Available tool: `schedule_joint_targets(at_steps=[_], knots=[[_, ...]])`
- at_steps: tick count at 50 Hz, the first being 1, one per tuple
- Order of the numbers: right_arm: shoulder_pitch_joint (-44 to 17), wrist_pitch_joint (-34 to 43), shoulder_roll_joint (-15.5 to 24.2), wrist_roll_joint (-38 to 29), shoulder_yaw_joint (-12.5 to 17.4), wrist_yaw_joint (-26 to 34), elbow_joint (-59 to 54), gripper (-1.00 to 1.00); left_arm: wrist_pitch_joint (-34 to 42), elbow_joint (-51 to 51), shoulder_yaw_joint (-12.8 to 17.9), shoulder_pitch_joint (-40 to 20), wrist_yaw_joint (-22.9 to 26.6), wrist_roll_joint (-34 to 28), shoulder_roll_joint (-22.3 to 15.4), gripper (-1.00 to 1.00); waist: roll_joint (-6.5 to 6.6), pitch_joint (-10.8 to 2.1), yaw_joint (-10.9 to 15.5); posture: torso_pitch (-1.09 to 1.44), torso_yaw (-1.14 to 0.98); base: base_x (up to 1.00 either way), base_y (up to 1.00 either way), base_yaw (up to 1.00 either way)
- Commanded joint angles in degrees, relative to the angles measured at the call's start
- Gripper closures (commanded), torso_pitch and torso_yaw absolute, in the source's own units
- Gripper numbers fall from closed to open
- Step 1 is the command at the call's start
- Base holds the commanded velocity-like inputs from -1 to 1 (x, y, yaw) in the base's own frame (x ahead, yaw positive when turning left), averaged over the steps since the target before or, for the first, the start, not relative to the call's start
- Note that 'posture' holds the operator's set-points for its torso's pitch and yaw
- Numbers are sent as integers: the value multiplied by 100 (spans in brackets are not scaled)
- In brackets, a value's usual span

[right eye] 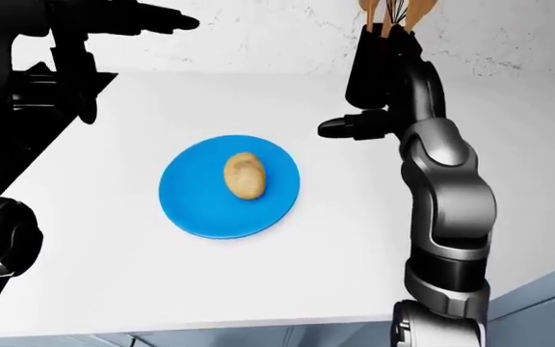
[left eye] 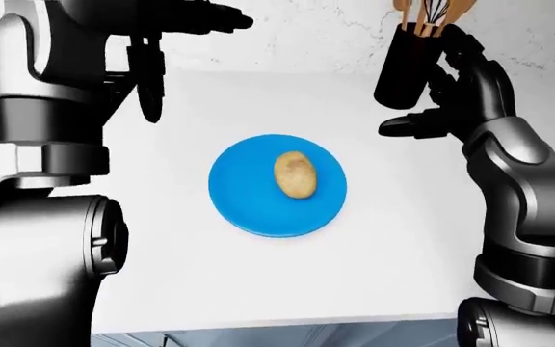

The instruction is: Place the potato on the top rack of the oven.

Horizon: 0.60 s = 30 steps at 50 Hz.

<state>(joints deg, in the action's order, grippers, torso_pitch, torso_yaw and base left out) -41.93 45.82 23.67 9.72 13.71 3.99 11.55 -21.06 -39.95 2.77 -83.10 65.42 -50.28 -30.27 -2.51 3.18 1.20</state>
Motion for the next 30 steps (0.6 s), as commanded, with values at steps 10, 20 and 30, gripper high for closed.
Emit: schedule_joint_targets(at_steps=[10, 20, 30], knots=[[-135, -246, 76, -35, 37, 32, 161, -100, -15, 1770, -75, 1001, 515, -176, 662, -100, 33, -161, 3, 0, 0, 0, 0, 0], [-152, -219, 62, -49, 58, 49, 182, -100, 42, 2005, -58, 1309, 334, -410, 878, -100, 9, -164, -4, 0, 0, 0, 0, 0], [-143, -224, 50, -60, 57, 67, 174, -100, 154, 2239, -129, 1325, 435, -329, 1102, -100, 1, -179, 10, 0, 0, 0, 0, 0]])
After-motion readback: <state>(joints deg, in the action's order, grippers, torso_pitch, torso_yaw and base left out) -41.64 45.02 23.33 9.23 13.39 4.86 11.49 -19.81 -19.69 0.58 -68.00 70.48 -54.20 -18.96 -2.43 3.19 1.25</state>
